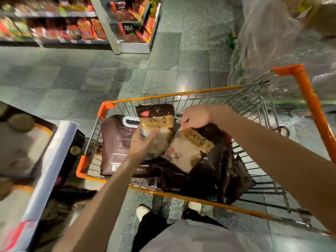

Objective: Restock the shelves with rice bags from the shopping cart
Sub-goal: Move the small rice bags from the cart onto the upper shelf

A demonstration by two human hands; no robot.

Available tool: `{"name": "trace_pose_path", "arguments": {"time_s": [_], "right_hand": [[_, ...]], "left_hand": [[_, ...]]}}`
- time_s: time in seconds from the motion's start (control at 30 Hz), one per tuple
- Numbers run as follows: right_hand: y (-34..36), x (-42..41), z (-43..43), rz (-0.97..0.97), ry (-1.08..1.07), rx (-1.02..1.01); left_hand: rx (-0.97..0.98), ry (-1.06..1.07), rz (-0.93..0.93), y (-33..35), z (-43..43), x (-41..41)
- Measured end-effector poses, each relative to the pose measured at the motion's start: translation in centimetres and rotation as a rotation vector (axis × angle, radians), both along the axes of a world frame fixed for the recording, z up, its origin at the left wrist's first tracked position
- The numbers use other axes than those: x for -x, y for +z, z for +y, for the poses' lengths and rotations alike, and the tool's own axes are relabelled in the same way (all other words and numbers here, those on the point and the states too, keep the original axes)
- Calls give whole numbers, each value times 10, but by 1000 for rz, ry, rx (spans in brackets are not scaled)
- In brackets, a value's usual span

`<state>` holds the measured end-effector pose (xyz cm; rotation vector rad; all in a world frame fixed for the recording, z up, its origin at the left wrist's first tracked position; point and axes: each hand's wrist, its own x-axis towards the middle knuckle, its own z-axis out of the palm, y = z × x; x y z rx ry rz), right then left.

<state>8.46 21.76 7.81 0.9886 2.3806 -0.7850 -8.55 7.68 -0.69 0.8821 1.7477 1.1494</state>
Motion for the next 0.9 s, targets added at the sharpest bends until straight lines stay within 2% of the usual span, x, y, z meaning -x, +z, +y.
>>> {"name": "trace_pose_path", "arguments": {"time_s": [0.1, 0.17, 0.23, 0.3, 0.37, 0.43, 0.47, 0.63, 0.77, 0.83, 0.9], "right_hand": [[-25, 29, -13, 42, 156, -145], [-43, 33, -18, 141, 78, -245], [-59, 25, -28, 246, -181, -385], [-71, 9, -49, 253, -608, -409], [-87, -11, -74, 159, -920, -275], [-99, -26, -97, 89, -1057, -88], [-103, -30, -104, 120, -1094, 5], [-107, -21, -109, 441, -1133, 187], [-109, -14, -106, 507, -1046, 207], [-105, -12, -96, 591, -1047, 374], [-86, -5, -88, 694, -921, 483]], "left_hand": [[86, -106, -62, -4, -7, 7], [130, -64, -150, -8, -10, 12], [153, 10, -187, -13, -11, 16], [167, 11, -141, -17, -11, 18], [178, 0, -123, -21, -10, 19], [174, 7, -121, -23, -10, 20], [177, 3, -118, -24, -10, 19], [187, 1, -149, -20, -17, 16], [151, 68, -258, -15, -30, 18], [149, 65, -321, -4, -34, 20], [131, 136, -322, 15, -41, 27]]}}
